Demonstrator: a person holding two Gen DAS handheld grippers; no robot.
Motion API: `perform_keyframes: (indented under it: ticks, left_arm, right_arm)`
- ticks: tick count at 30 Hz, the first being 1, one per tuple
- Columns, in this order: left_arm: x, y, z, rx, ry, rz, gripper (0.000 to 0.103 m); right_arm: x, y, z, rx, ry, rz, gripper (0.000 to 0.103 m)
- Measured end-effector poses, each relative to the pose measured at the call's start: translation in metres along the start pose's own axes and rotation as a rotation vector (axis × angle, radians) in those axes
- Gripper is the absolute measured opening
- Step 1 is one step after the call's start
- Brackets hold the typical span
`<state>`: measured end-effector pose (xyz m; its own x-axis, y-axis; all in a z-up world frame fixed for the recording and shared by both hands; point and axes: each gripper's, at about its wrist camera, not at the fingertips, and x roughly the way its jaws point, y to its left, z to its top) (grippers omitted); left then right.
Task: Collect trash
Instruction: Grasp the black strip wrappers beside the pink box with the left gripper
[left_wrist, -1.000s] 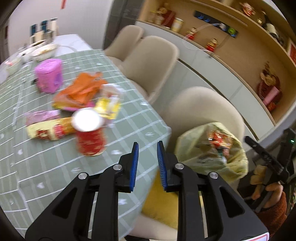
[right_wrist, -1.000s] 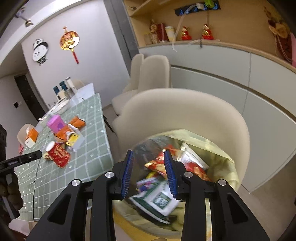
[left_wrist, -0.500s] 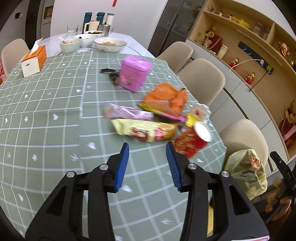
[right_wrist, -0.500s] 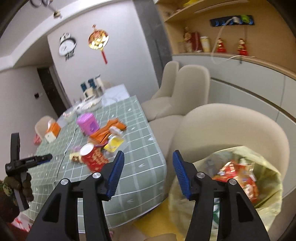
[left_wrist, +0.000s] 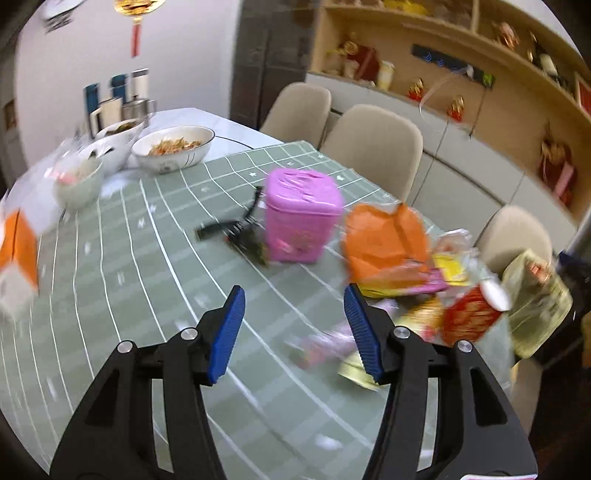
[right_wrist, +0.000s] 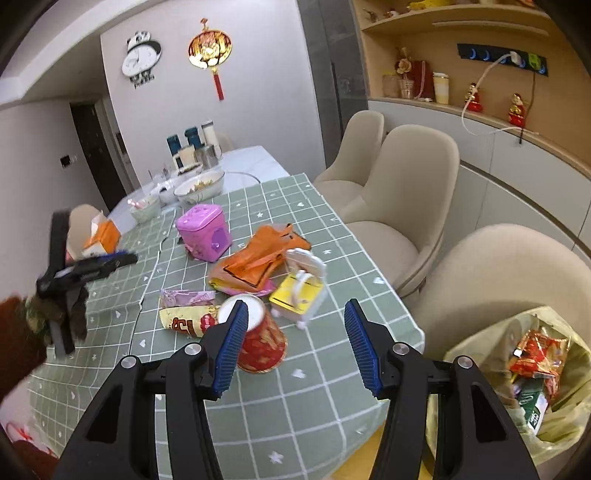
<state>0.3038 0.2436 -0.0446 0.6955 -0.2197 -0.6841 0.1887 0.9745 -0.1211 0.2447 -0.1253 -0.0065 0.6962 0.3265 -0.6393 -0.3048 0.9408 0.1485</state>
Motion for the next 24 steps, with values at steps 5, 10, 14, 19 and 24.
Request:
perform_keyframes:
  ticks: [5,10,14,19,24]
  left_arm:
    - [0.052,0.04,0.034,0.078,0.052,-0.086,0.057]
    - [0.107,0.053,0.054,0.208,0.105,-0.147,0.059]
    - [0.142,0.061,0.062,0.256,0.179,-0.227,0.059]
    - [0.163,0.069,0.059,0.212,0.246,-0.274,0.045]
    - [0.151,0.069,0.046,0.102,0.234,-0.223,0.017]
  right_arm:
    - [0.018,0.021,0.013,0.035,0.023,-0.044,0.051]
    - [0.039,0.038,0.018,0.057,0.066,-0.109,0.051]
    - [0.057,0.046,0.025,0.068,0.112,-0.147,0.051]
    - [0.079,0.056,0.042,0.052,0.15,-0.171,0.051]
    - [0.123,0.076,0.066,0.079,0.156,-0.21,0.051]
